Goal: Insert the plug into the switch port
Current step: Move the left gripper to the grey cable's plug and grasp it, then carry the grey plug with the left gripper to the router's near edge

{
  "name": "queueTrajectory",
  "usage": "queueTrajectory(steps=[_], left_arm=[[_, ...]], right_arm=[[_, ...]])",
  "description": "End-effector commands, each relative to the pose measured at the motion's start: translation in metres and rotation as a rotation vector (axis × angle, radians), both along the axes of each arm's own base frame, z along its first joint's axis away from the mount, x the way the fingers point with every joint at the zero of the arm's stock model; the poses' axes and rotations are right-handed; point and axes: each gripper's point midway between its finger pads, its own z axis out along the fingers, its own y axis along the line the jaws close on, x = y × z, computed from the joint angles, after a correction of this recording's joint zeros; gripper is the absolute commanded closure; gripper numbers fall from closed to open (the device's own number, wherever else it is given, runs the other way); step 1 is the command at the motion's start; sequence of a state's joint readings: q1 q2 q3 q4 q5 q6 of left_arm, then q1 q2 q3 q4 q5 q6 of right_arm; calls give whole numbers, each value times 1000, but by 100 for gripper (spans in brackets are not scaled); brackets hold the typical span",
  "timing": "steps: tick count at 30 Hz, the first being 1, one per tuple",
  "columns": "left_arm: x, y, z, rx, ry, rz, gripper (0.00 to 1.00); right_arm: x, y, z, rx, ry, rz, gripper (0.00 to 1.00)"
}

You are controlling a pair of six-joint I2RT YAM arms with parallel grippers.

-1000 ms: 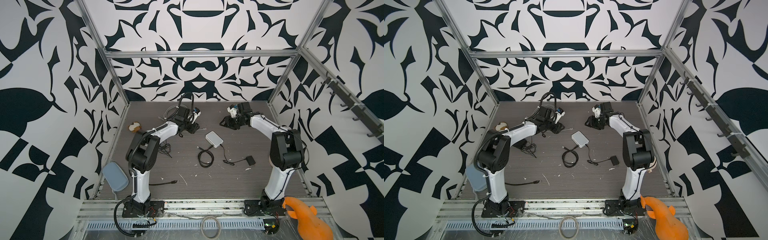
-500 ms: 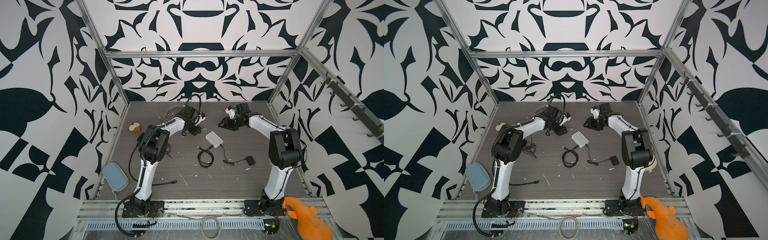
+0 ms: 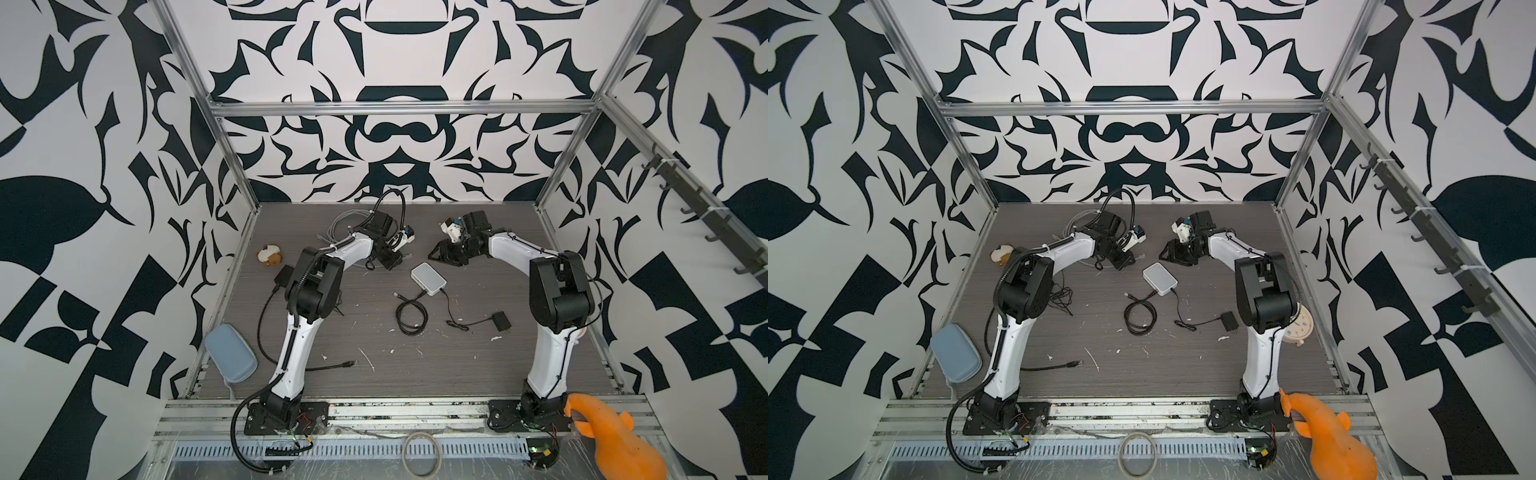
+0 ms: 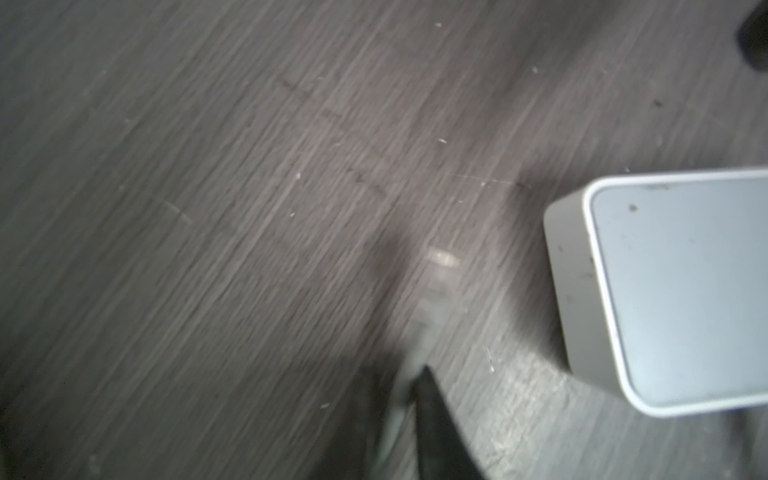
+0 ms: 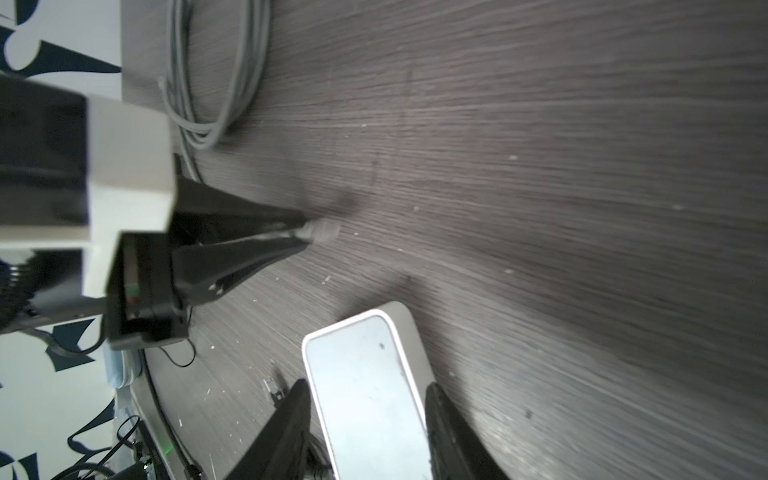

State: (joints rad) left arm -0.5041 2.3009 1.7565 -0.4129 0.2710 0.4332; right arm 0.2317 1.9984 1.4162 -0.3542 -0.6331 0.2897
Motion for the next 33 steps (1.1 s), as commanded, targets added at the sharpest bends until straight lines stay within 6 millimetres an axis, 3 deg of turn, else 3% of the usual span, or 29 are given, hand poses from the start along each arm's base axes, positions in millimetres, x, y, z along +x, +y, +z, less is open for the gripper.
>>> queueTrajectory(steps=[1,8,12,19,23,28,33], left_arm=[[-15,-2,-4,-21,42,-72,94],[-14,-11,65,-310,38,-154,100],[-23,-12,87,-424,93,-231,100],[-49,-5,84,-479,238,-286,100],[-53,-4,84,-483,251,-289,100],[-53,-6,91,-497,246,-299,100],[-53,-6,93,-506,244,-301,100]], right_arm=[[5,14,23,72,-73,34,52],[12,8,30,97,-138,-69,52],[12,10,34,151,-167,-89,52],[18,16,66,349,-266,-75,52],[26,27,84,503,-297,-57,52],[33,41,89,580,-320,-31,51],[28,54,80,549,-306,1,52]])
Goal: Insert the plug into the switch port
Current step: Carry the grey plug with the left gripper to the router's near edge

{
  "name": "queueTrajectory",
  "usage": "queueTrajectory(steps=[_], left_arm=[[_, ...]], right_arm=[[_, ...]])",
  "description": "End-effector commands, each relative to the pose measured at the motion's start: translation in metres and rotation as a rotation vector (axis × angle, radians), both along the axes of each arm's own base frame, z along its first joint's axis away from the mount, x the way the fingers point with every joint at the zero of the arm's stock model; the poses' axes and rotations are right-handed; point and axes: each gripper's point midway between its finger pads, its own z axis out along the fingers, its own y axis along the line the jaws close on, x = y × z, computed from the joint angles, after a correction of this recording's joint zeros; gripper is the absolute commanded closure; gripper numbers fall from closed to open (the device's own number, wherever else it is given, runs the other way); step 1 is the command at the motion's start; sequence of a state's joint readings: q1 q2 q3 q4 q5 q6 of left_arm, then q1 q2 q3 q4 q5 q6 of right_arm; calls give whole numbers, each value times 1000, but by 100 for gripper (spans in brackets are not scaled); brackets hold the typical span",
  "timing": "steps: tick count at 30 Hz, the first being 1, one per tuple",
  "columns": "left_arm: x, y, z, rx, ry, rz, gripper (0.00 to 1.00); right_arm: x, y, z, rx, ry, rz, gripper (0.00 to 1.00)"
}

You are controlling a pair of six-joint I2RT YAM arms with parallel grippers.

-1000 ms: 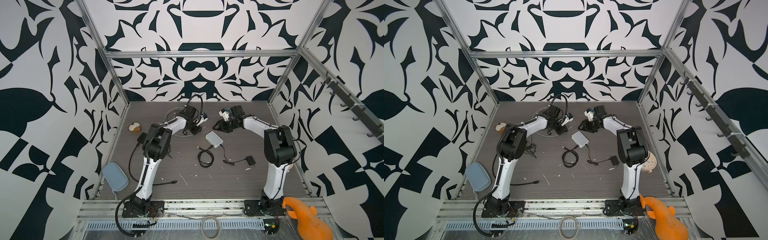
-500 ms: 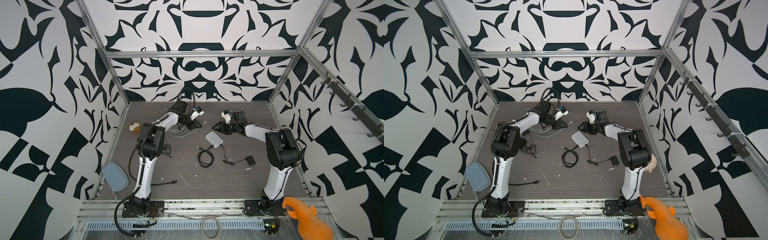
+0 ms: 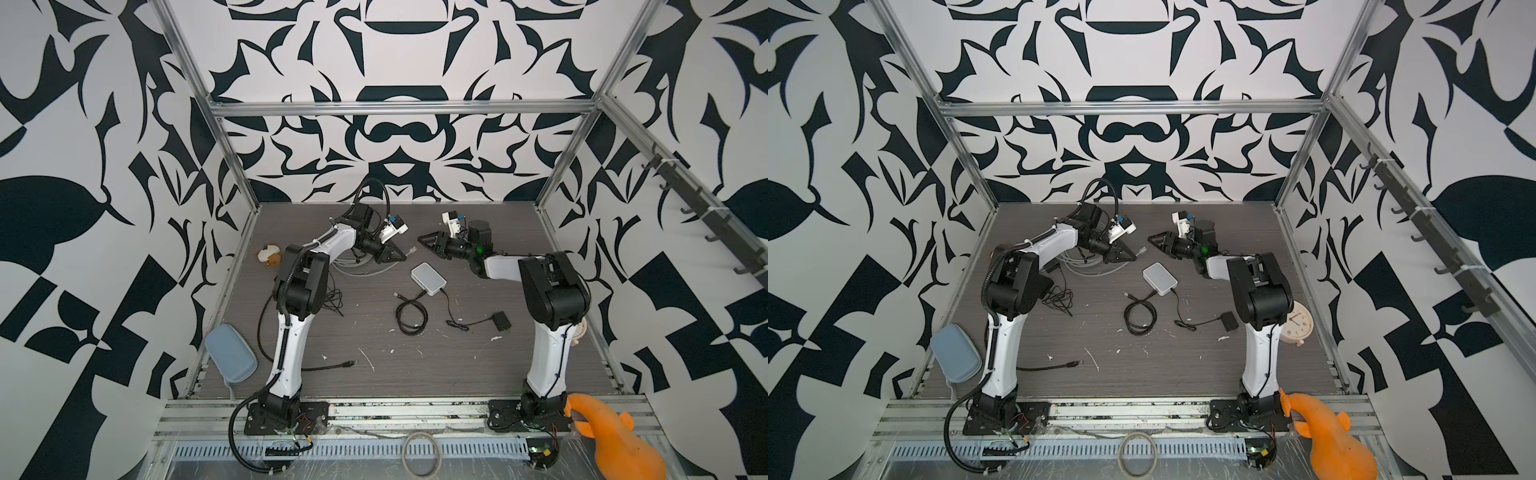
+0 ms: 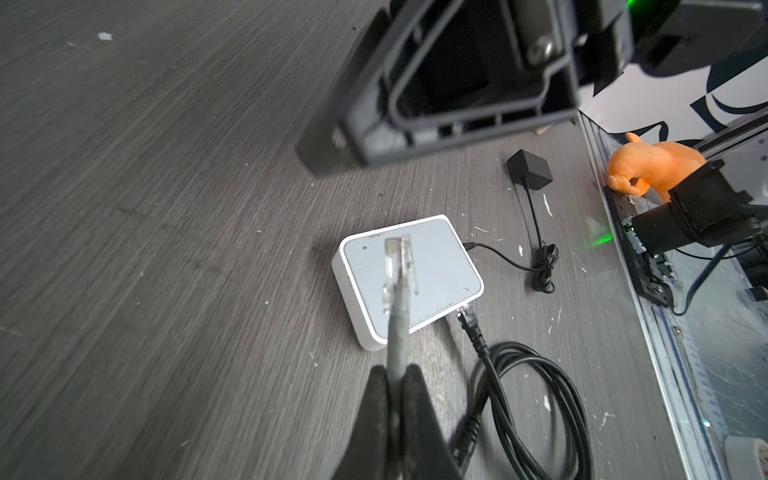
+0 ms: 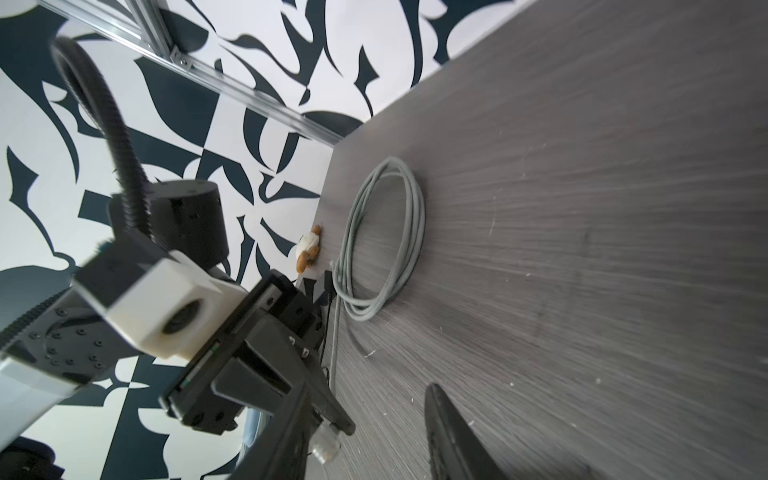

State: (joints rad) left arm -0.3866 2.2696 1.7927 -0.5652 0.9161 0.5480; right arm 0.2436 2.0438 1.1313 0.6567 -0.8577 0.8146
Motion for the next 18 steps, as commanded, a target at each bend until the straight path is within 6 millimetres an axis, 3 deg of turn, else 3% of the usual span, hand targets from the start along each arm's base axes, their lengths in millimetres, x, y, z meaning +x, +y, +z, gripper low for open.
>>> queueTrajectory(steps=[1,11,18], left_arm=[[-11,-2,19,-39,9,-32,100],[-13,-3,23,-59,18,-33,100],[-13,-3,22,-57,24,-27,100]], right_arm=[[0,13,39,43,-117,51,53],[-13,26,37,49,-122,103,66],[-21,26,43,74,-128,120,85]])
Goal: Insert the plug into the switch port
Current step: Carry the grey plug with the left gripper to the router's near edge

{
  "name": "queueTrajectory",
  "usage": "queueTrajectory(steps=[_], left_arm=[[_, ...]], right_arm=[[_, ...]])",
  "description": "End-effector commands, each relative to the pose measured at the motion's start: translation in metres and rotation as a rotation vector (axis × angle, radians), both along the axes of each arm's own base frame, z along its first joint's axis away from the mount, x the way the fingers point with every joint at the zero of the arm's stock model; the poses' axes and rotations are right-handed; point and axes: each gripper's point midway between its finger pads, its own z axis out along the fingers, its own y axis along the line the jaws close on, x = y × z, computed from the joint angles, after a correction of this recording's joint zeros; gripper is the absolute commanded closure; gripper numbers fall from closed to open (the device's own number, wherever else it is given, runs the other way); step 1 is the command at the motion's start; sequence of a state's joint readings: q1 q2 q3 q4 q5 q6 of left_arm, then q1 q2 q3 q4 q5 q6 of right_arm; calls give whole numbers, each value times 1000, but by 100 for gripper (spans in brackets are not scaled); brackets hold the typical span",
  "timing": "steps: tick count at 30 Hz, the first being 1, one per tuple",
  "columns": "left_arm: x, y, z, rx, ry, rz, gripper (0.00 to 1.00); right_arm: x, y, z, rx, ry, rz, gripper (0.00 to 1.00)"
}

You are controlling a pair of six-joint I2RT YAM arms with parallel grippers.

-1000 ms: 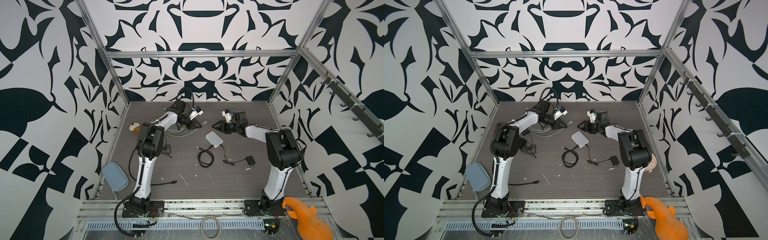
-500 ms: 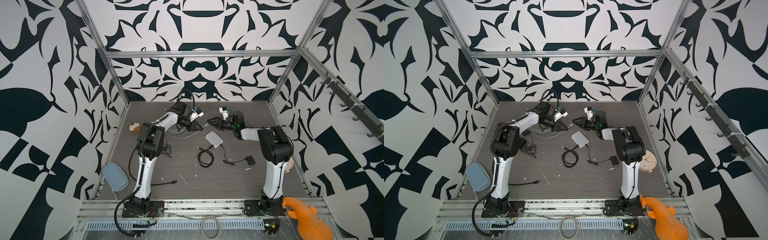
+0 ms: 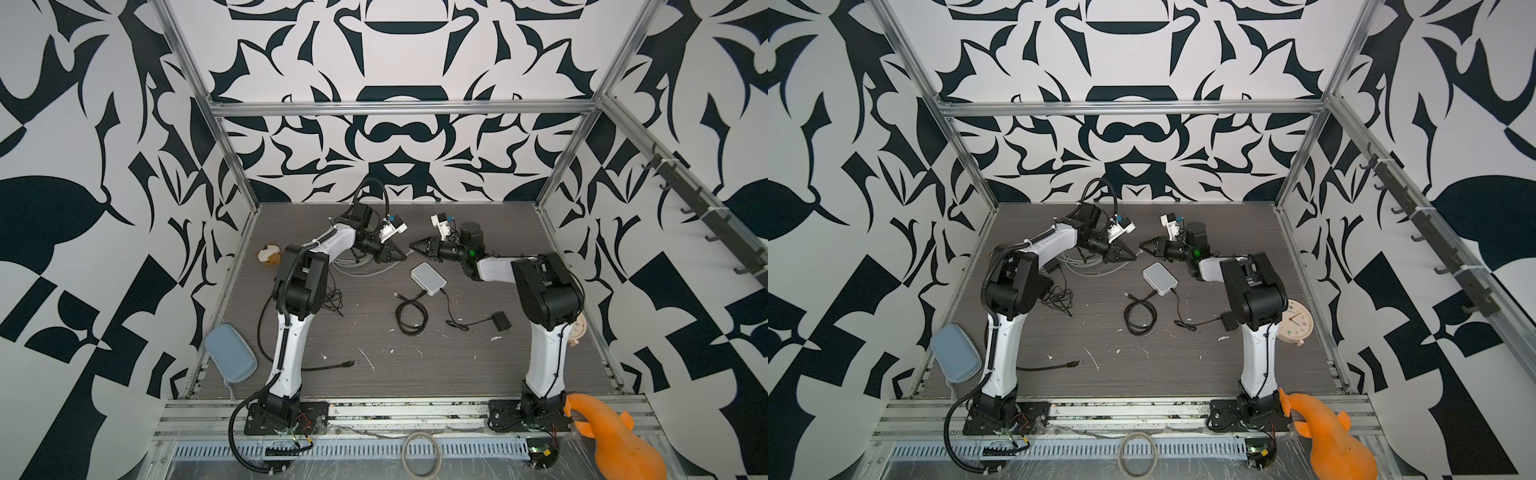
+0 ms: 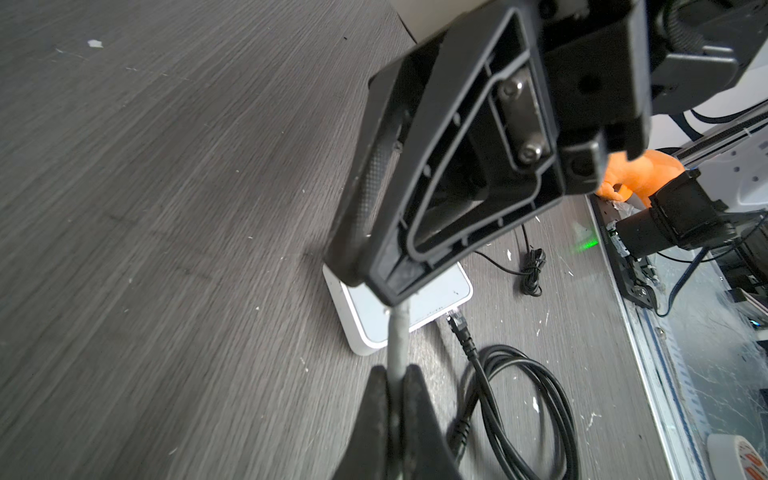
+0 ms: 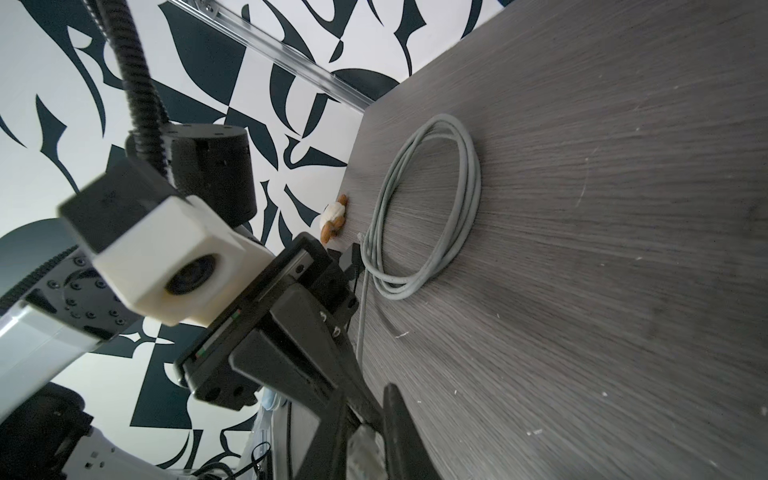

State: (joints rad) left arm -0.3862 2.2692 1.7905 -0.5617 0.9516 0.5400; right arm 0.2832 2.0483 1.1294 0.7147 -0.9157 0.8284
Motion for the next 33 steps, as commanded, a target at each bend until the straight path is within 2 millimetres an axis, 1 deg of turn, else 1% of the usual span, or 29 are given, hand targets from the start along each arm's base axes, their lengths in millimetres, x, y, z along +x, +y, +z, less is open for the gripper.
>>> queueTrajectory(steps=[1,4,5,8,10,15,18,22,27,30,32,33], left_arm=[[-9,0,17,-21,9,-9,100],[-3,2,12,8,-8,39,84],[0,3,12,12,-19,59,81],[6,4,11,17,-60,115,77],[9,3,9,34,-95,150,69],[8,-10,0,87,-230,195,59],[6,-18,-2,83,-310,215,58],[3,-29,-3,50,-350,222,59],[5,-42,-5,38,-419,238,61],[8,-41,-2,21,-453,257,62],[6,-41,-2,15,-459,248,65],[3,-42,-2,12,-453,233,69]], right_arm=[[-6,3,32,40,-89,25,87],[-10,0,28,40,-60,7,91],[-11,-1,27,42,-50,-2,91],[-12,-5,20,52,-4,-40,94],[-11,-9,15,56,37,-87,94],[-10,-24,-3,29,162,-217,94],[-12,-34,-14,1,226,-297,94],[-15,-43,-26,-29,299,-366,94],[-19,-42,-31,-49,334,-375,94],[-21,-45,-32,-69,339,-386,94],[-22,-46,-32,-81,338,-389,94],[-22,-46,-32,-80,338,-391,94]])
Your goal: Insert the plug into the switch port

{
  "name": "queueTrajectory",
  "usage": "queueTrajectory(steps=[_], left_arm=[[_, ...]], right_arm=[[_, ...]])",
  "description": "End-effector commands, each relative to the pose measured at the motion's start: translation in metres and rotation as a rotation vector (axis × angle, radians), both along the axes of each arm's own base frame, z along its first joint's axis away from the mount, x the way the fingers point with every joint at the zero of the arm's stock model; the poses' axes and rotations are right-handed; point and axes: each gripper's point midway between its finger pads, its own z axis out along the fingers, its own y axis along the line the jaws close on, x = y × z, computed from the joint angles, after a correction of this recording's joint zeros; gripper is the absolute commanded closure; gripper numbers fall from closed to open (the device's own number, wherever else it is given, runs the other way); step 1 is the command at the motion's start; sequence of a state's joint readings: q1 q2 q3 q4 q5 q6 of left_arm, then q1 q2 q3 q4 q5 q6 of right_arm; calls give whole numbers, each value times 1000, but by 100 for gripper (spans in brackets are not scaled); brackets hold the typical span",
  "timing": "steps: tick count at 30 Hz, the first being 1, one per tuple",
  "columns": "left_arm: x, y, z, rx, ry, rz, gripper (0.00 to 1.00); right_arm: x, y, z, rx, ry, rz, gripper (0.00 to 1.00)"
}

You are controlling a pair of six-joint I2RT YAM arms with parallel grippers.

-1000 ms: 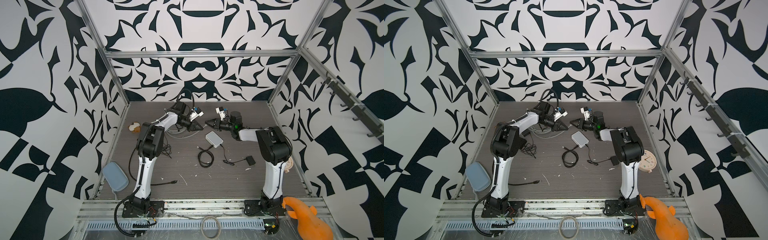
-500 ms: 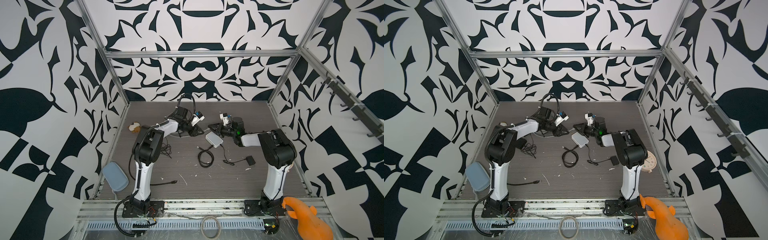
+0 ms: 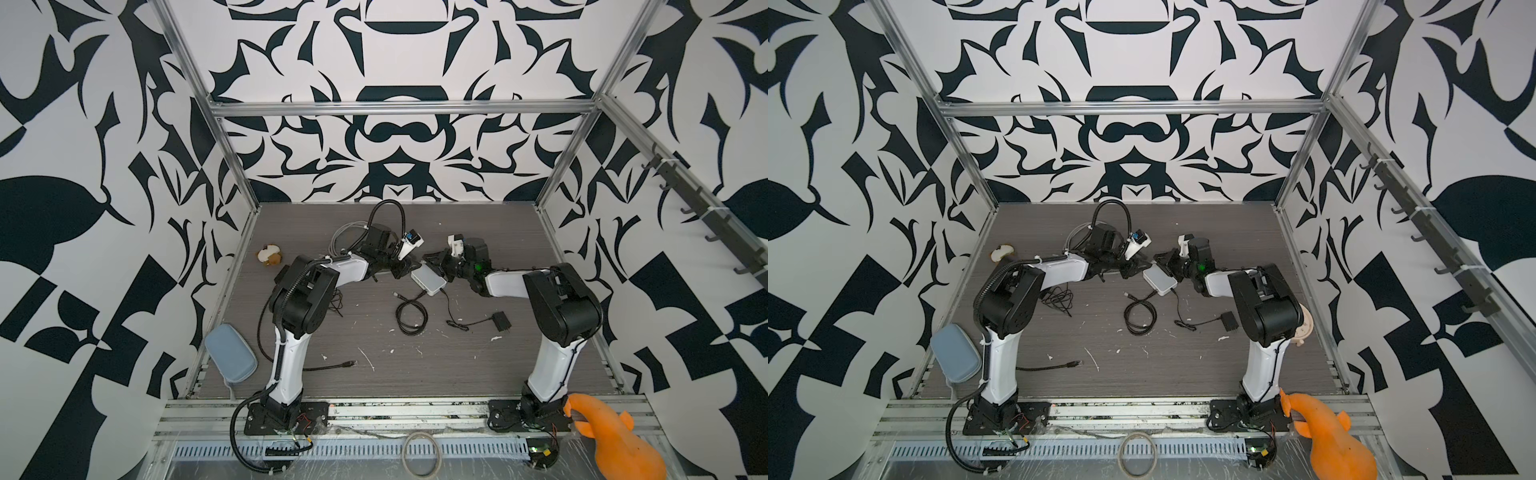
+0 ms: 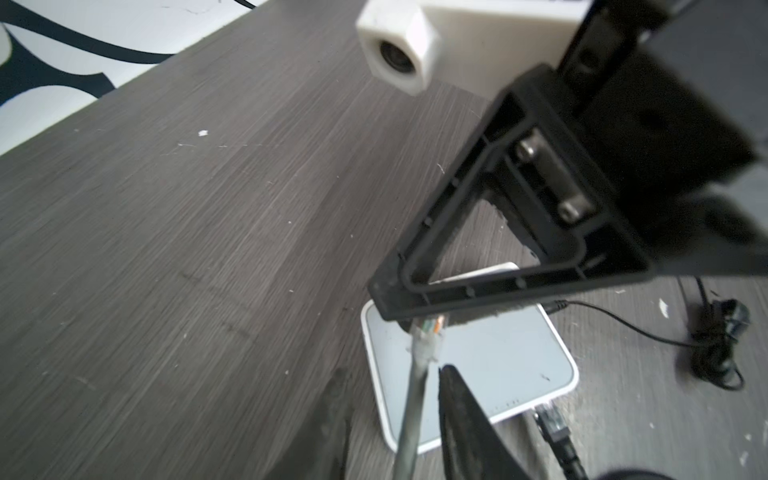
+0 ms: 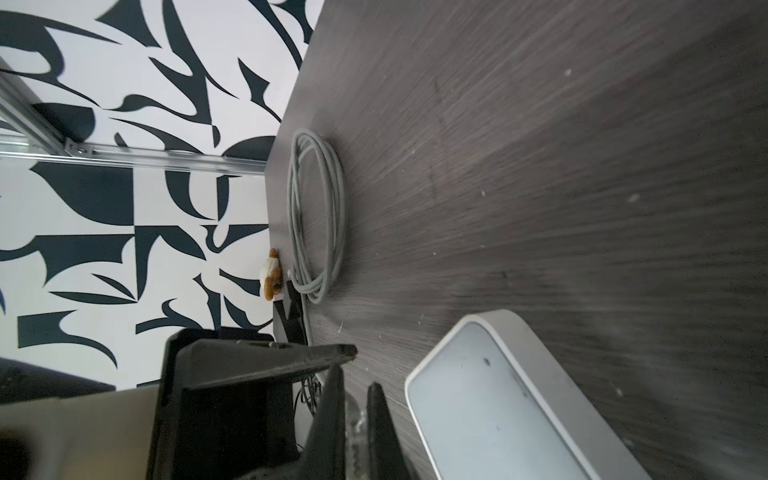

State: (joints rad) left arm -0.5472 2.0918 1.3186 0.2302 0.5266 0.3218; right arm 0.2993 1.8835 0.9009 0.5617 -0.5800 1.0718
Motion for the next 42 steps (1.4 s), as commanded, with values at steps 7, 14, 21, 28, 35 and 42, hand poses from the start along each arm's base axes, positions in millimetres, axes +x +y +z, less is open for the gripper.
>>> queueTrajectory(steps=[7,14,21,28,35,42], left_arm=[[-5,-4,11,-17,-19,-48,72],[-19,-4,0,22,47,-114,68],[-12,-4,-5,39,38,-92,71],[-9,-3,-8,65,41,-80,72],[-11,-3,-14,104,57,-85,73],[-11,0,-16,116,58,-73,74]], right_arm=[[0,-1,17,10,-31,-25,94],[2,1,17,36,-37,-33,95],[0,4,18,36,-37,-20,95],[-1,6,22,43,-47,-14,94],[-2,7,24,48,-52,-14,94],[-3,7,30,52,-62,-13,94]])
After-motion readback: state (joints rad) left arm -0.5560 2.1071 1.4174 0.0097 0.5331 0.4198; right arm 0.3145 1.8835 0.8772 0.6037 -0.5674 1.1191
